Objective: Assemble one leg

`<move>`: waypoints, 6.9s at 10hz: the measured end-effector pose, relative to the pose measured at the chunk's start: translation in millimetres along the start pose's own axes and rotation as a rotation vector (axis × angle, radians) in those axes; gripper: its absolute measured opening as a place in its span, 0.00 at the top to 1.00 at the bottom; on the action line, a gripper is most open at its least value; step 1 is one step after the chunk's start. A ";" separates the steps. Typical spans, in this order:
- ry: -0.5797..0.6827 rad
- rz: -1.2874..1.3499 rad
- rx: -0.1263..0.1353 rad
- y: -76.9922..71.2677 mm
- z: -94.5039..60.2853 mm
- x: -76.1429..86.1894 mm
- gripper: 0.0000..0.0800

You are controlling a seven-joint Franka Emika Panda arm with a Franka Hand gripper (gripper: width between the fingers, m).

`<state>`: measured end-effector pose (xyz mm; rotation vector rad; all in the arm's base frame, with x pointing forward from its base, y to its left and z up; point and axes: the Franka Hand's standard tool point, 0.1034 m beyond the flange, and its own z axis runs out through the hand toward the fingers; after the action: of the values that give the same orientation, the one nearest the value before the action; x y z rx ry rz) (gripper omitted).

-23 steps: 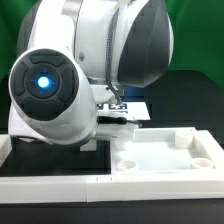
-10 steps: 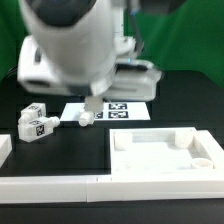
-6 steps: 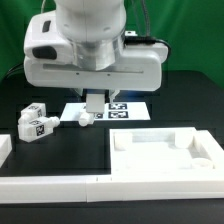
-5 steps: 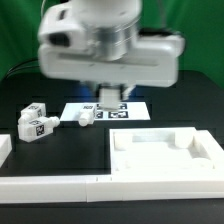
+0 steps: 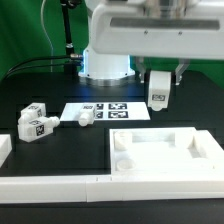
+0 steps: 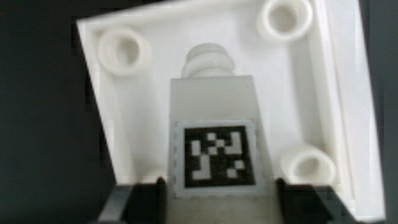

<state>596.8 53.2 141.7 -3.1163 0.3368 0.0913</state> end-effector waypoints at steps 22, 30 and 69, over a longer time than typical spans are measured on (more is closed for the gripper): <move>0.586 -0.157 0.069 -68.6 45.7 20.6 0.64; 0.651 -0.184 0.054 -59.3 61.0 18.6 0.64; 0.058 0.620 0.128 -65.7 64.9 27.5 0.19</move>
Offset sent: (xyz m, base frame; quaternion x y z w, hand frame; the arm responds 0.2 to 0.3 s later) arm -0.0025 0.0261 -0.0182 0.0016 0.2092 0.0000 0.9779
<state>633.9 112.3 75.3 -2.7712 1.2358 -0.0193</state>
